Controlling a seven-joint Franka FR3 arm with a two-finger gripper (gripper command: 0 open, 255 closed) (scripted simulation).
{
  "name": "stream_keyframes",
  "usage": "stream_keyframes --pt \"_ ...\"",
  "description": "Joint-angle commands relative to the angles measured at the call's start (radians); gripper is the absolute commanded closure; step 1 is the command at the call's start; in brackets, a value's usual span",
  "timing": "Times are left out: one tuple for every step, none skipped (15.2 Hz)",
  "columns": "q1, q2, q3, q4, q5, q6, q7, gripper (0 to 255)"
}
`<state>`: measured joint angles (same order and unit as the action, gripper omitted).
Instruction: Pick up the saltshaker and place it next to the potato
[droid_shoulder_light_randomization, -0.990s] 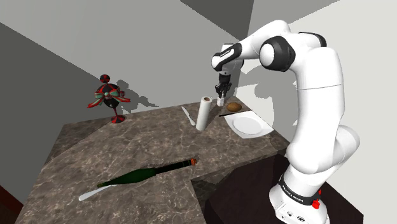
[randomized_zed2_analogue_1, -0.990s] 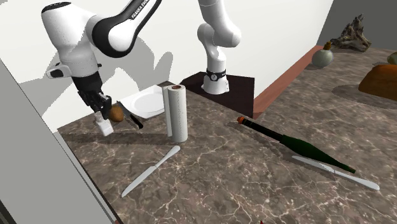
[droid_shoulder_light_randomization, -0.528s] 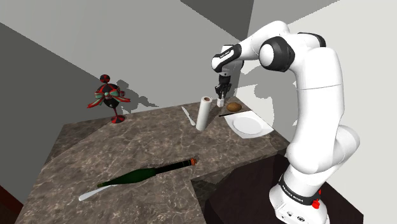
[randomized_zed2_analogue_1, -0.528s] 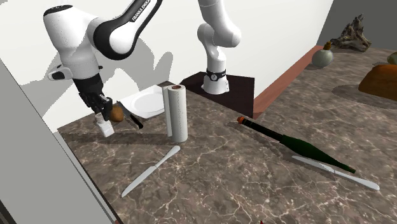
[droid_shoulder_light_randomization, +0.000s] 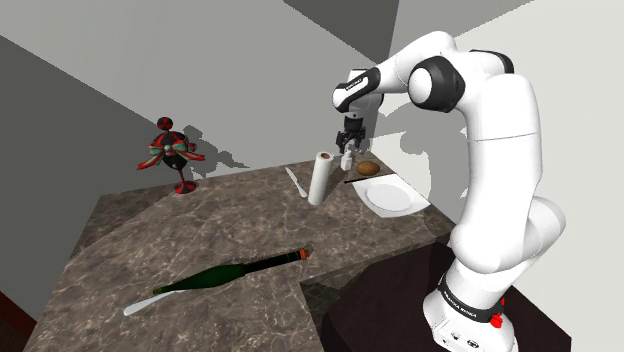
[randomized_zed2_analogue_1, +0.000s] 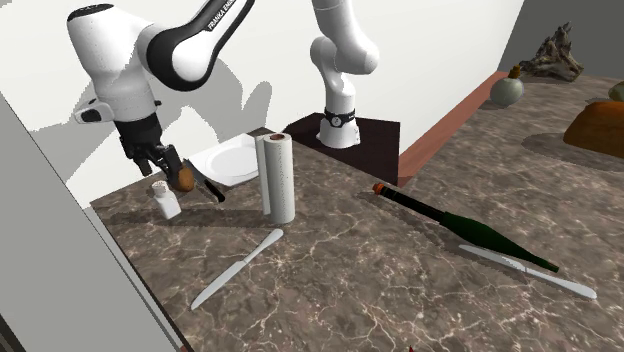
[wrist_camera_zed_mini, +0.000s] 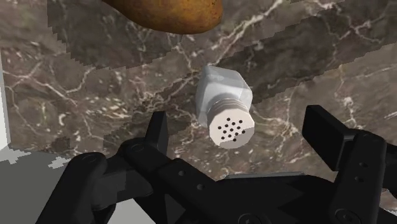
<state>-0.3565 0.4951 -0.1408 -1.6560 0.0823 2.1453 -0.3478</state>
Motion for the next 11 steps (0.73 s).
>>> stream_keyframes --pt "0.0 -0.019 -0.002 0.026 -0.004 -0.044 0.002 0" --pt "0.001 -0.032 -0.003 0.04 -0.006 -0.072 0.004 0" --pt "0.001 -0.042 -0.004 0.052 -0.008 -0.094 0.005 0" --pt "0.001 -0.042 -0.004 0.052 -0.008 -0.094 0.005 0" --pt "0.001 -0.042 -0.004 0.052 -0.008 -0.093 0.005 0" --pt "0.001 -0.042 -0.004 0.052 -0.008 -0.094 0.005 0" --pt "0.001 -0.042 -0.004 0.052 -0.008 -0.094 0.005 0" --pt "0.001 -0.042 -0.004 0.052 -0.008 -0.094 0.005 0" --pt "0.001 -0.042 -0.004 0.052 -0.008 -0.094 0.005 0" --pt "0.001 -0.042 -0.004 0.052 -0.008 -0.094 0.005 0" --pt "0.001 -0.042 -0.004 0.052 -0.008 -0.094 0.005 0"
